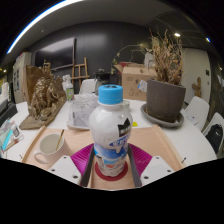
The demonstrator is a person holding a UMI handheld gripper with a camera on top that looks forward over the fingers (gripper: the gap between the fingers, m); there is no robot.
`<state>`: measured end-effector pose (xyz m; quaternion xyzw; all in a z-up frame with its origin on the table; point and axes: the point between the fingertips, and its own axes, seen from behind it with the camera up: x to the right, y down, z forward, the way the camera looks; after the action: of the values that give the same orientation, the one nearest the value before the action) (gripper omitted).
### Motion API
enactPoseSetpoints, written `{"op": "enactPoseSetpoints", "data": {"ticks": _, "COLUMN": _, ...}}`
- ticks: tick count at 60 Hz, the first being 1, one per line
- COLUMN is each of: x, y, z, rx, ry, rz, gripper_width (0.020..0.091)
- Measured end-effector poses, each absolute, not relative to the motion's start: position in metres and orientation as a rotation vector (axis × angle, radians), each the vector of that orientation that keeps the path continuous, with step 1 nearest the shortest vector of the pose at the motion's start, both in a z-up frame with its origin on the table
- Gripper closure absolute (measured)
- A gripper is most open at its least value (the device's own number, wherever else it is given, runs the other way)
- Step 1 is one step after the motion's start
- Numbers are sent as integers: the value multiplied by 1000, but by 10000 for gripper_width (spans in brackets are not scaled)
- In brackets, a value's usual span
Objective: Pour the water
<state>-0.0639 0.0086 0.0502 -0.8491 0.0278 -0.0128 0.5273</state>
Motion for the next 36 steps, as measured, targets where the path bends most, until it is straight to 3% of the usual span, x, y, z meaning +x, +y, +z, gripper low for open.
{"op": "enactPoseSetpoints", "data": {"ticks": 3, "x": -67, "y": 3, "z": 54, "rx": -2049, "ry": 85, "rz": -12, "gripper_width": 266}}
{"op": "enactPoseSetpoints", "data": {"ticks": 4, "x": -67, "y": 0, "z": 57, "rx": -2052, "ry": 91, "rz": -8, "gripper_width": 237}}
{"op": "enactPoseSetpoints", "data": {"ticks": 6, "x": -66, "y": -7, "z": 61, "rx": -2061, "ry": 106, "rz": -13, "gripper_width": 275}}
{"op": "enactPoseSetpoints", "data": {"ticks": 10, "x": -67, "y": -26, "z": 79, "rx": -2058, "ry": 127, "rz": -54, "gripper_width": 241}}
{"op": "enactPoseSetpoints", "data": {"ticks": 36, "x": -171, "y": -231, "z": 197, "rx": -2162, "ry": 135, "rz": -74, "gripper_width": 249}}
